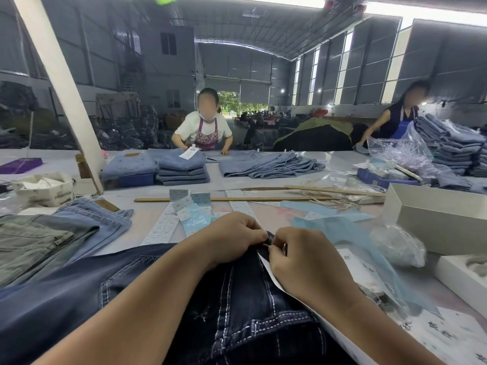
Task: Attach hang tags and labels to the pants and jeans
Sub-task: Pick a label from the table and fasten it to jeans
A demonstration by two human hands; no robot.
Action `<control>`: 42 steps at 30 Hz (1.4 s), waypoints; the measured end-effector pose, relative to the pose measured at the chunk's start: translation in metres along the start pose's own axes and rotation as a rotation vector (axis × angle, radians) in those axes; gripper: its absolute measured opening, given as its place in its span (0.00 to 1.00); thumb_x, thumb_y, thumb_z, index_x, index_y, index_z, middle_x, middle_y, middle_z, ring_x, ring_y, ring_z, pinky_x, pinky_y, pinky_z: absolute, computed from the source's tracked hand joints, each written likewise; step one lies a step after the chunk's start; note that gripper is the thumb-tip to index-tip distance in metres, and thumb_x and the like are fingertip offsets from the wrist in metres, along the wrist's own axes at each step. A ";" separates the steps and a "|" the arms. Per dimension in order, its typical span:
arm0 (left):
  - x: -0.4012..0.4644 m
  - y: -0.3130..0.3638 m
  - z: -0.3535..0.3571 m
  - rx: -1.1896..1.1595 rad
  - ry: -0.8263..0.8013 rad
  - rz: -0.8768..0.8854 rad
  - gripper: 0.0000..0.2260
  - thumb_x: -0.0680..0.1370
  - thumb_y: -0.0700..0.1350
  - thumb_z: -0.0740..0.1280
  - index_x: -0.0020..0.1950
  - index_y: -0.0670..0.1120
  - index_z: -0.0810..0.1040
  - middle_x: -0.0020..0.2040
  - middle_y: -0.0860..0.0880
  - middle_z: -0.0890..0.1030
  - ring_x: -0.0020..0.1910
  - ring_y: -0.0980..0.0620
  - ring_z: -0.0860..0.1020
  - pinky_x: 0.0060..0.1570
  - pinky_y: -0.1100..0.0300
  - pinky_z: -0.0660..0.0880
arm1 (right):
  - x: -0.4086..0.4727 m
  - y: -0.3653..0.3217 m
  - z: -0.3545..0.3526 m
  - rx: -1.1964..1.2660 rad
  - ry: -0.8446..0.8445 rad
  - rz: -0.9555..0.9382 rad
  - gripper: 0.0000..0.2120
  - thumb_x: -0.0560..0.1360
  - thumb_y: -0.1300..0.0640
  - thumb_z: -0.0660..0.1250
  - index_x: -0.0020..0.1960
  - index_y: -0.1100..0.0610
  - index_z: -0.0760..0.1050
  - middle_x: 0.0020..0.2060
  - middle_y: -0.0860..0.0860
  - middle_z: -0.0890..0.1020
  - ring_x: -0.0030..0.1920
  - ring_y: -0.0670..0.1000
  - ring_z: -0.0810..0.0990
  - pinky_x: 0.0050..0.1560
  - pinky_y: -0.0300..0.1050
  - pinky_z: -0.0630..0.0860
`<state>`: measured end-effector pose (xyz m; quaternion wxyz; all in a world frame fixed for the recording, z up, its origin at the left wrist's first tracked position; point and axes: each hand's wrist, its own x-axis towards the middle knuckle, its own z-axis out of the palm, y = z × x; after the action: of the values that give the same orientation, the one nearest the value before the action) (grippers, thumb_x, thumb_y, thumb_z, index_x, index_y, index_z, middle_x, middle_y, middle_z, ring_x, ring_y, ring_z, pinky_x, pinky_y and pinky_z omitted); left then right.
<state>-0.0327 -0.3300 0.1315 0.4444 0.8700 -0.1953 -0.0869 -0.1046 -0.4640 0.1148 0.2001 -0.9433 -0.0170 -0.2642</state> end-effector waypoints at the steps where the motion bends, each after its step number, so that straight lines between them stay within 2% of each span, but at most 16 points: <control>1: 0.000 0.000 -0.001 -0.027 -0.005 -0.003 0.08 0.78 0.44 0.69 0.39 0.48 0.81 0.40 0.48 0.84 0.38 0.54 0.78 0.46 0.59 0.76 | 0.002 -0.001 0.000 -0.020 0.008 -0.012 0.08 0.75 0.53 0.62 0.41 0.52 0.78 0.33 0.48 0.78 0.36 0.52 0.76 0.31 0.41 0.64; 4: 0.000 -0.001 -0.003 -0.073 -0.007 -0.002 0.07 0.78 0.42 0.69 0.40 0.47 0.83 0.43 0.46 0.86 0.41 0.52 0.81 0.49 0.58 0.77 | 0.009 -0.003 0.000 -0.071 0.008 -0.018 0.08 0.75 0.53 0.63 0.42 0.53 0.80 0.39 0.51 0.81 0.42 0.56 0.78 0.37 0.42 0.71; 8: 0.001 -0.003 -0.005 -0.051 0.005 0.007 0.10 0.80 0.39 0.64 0.47 0.46 0.86 0.46 0.47 0.86 0.51 0.48 0.83 0.58 0.54 0.78 | 0.012 -0.003 0.003 -0.107 0.011 -0.004 0.08 0.73 0.54 0.63 0.43 0.54 0.80 0.40 0.52 0.82 0.43 0.56 0.79 0.38 0.42 0.73; 13: 0.002 -0.004 -0.011 0.033 -0.058 0.013 0.12 0.77 0.37 0.67 0.50 0.50 0.87 0.49 0.52 0.86 0.53 0.55 0.81 0.57 0.64 0.75 | 0.015 -0.006 -0.002 -0.186 -0.023 -0.026 0.08 0.73 0.54 0.63 0.43 0.53 0.80 0.39 0.52 0.81 0.41 0.57 0.78 0.36 0.41 0.70; 15: 0.003 -0.004 -0.014 0.067 -0.072 0.014 0.12 0.76 0.37 0.69 0.49 0.52 0.87 0.48 0.54 0.86 0.52 0.57 0.81 0.56 0.65 0.74 | 0.019 -0.010 -0.004 -0.230 -0.062 -0.028 0.05 0.72 0.55 0.62 0.41 0.53 0.77 0.36 0.51 0.77 0.37 0.56 0.75 0.33 0.39 0.66; 18: 0.004 -0.005 -0.015 0.162 -0.073 0.042 0.11 0.76 0.40 0.69 0.50 0.55 0.87 0.48 0.58 0.85 0.50 0.60 0.80 0.49 0.71 0.71 | 0.023 -0.014 -0.005 -0.278 -0.105 -0.010 0.02 0.70 0.55 0.63 0.38 0.51 0.72 0.32 0.48 0.71 0.33 0.53 0.70 0.28 0.37 0.60; 22: 0.005 -0.007 -0.015 0.183 -0.070 0.086 0.08 0.76 0.43 0.70 0.50 0.54 0.86 0.50 0.59 0.85 0.50 0.63 0.79 0.45 0.72 0.68 | 0.022 -0.010 -0.002 -0.273 -0.120 -0.020 0.04 0.72 0.55 0.63 0.38 0.51 0.73 0.34 0.50 0.74 0.37 0.55 0.74 0.32 0.40 0.66; 25: 0.005 -0.009 -0.014 0.184 -0.074 0.119 0.05 0.77 0.46 0.71 0.49 0.52 0.86 0.49 0.58 0.84 0.50 0.62 0.79 0.43 0.73 0.67 | 0.019 -0.006 -0.002 -0.209 -0.107 -0.022 0.07 0.73 0.54 0.63 0.39 0.52 0.78 0.37 0.51 0.80 0.41 0.56 0.79 0.36 0.42 0.72; 27: 0.004 -0.008 -0.012 0.190 -0.080 0.135 0.04 0.77 0.45 0.70 0.46 0.52 0.84 0.48 0.56 0.84 0.49 0.59 0.78 0.44 0.72 0.68 | 0.018 -0.005 -0.001 -0.183 -0.092 -0.014 0.07 0.74 0.53 0.64 0.40 0.51 0.79 0.39 0.50 0.81 0.42 0.54 0.79 0.37 0.42 0.74; 30: 0.004 -0.007 -0.010 0.185 -0.101 0.128 0.07 0.78 0.42 0.67 0.44 0.54 0.81 0.43 0.57 0.80 0.46 0.59 0.76 0.43 0.70 0.68 | 0.018 -0.004 -0.001 -0.164 -0.066 -0.002 0.07 0.73 0.53 0.65 0.36 0.47 0.73 0.41 0.49 0.81 0.44 0.53 0.78 0.40 0.43 0.74; 34: 0.001 -0.007 -0.011 0.064 -0.119 0.076 0.13 0.75 0.34 0.61 0.44 0.52 0.80 0.41 0.53 0.80 0.41 0.57 0.75 0.39 0.65 0.70 | 0.022 -0.002 -0.003 -0.138 -0.049 0.044 0.07 0.71 0.53 0.68 0.35 0.48 0.72 0.36 0.44 0.77 0.42 0.51 0.77 0.38 0.43 0.69; 36: 0.000 -0.007 -0.011 0.016 -0.121 0.071 0.16 0.75 0.32 0.59 0.45 0.51 0.81 0.41 0.51 0.80 0.41 0.55 0.76 0.42 0.63 0.72 | 0.024 -0.001 -0.004 -0.105 -0.065 0.048 0.06 0.70 0.53 0.69 0.37 0.47 0.73 0.35 0.43 0.76 0.41 0.48 0.76 0.37 0.42 0.67; 39: 0.000 -0.009 -0.011 -0.024 -0.114 0.068 0.19 0.74 0.30 0.58 0.42 0.51 0.81 0.39 0.52 0.80 0.39 0.56 0.75 0.41 0.64 0.72 | 0.026 -0.001 -0.006 -0.099 -0.107 0.010 0.06 0.71 0.53 0.68 0.46 0.44 0.75 0.38 0.43 0.76 0.42 0.47 0.75 0.39 0.42 0.67; 42: 0.001 -0.012 -0.012 -0.054 -0.103 0.068 0.18 0.74 0.30 0.60 0.41 0.52 0.81 0.41 0.50 0.80 0.41 0.53 0.74 0.44 0.63 0.71 | 0.026 -0.003 -0.005 -0.132 -0.105 -0.054 0.07 0.70 0.54 0.67 0.47 0.45 0.80 0.36 0.44 0.76 0.39 0.47 0.75 0.36 0.42 0.68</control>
<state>-0.0246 -0.3155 0.1291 0.4598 0.8448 -0.2450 -0.1218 -0.0852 -0.4655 0.1329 0.1289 -0.9662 -0.0352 -0.2203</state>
